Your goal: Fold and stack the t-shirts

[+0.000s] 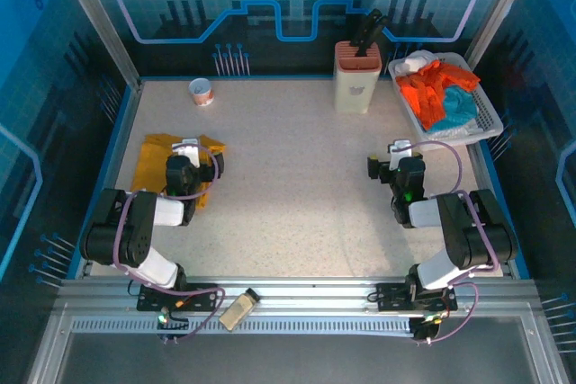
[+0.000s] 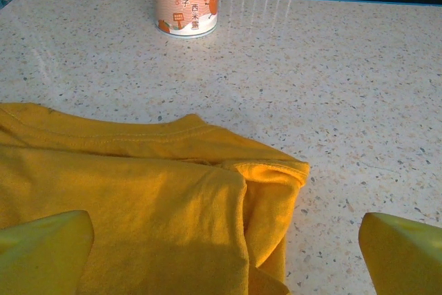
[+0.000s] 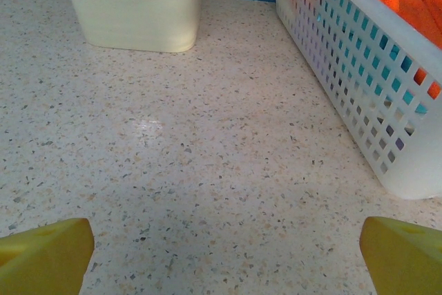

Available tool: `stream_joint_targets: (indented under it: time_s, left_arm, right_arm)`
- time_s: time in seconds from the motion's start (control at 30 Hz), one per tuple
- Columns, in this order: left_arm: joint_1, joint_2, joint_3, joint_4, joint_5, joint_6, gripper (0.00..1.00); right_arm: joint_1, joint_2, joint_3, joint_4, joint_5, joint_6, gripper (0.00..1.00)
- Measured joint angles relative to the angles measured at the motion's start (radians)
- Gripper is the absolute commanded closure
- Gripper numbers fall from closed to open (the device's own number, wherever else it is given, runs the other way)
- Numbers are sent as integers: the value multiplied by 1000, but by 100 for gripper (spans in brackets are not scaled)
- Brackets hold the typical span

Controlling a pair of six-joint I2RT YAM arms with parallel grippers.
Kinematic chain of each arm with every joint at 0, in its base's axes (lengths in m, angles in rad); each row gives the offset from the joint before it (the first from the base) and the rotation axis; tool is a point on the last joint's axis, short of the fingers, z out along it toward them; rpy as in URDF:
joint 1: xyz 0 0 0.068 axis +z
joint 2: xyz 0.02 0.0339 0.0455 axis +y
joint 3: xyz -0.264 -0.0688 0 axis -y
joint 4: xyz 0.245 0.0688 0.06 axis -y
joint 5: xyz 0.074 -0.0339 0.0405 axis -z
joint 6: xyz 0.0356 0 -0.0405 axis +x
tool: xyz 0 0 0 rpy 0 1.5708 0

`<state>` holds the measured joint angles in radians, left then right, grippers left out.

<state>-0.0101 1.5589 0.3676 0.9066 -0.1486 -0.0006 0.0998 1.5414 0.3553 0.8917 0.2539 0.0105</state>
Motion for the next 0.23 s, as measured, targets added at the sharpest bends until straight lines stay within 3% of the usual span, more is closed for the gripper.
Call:
stream_joint_targets:
  time_s: [0.23]
  left_arm:
    - [0,0,0,0,0,0,1]
  right_arm:
    - [-1,0,0,0,0,5,0]
